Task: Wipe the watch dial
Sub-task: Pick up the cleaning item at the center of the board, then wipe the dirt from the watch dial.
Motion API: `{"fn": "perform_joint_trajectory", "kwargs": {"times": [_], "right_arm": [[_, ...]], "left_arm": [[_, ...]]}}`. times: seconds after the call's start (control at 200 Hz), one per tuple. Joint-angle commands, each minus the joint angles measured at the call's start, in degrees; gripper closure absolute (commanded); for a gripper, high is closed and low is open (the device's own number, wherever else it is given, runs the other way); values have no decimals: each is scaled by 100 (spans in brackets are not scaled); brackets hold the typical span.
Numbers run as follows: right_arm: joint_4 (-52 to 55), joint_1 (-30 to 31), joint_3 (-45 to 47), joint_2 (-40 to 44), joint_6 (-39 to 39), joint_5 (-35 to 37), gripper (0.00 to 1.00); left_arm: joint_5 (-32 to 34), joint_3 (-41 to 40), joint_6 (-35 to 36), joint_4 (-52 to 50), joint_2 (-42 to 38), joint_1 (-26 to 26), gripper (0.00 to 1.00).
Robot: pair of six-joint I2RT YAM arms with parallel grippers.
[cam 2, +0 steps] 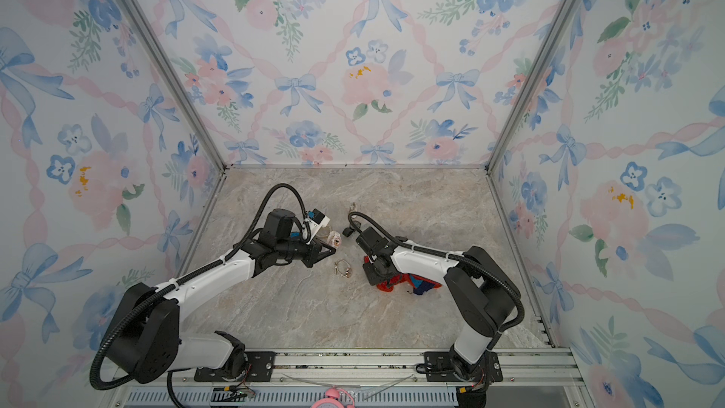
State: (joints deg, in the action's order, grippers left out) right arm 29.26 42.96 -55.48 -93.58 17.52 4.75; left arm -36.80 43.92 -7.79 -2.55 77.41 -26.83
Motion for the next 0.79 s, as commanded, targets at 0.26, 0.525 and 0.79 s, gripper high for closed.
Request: {"fn": "perform_joint_trajectory", "kwargs": {"times": [0.26,0.525,0.79], "right_arm": [[-807,-795,642,2559,301,-1490,100],[-1047,-803,728,2866,550,-1784,100],[-1577,-566,820,2551,838,-1933,100]], "left_arm": [[-298,165,-90,814,793,-531,100],[-144,567,128,1012,1416,-1026,100],[-182,773,-25,1126,1523,-1192,100]]}}
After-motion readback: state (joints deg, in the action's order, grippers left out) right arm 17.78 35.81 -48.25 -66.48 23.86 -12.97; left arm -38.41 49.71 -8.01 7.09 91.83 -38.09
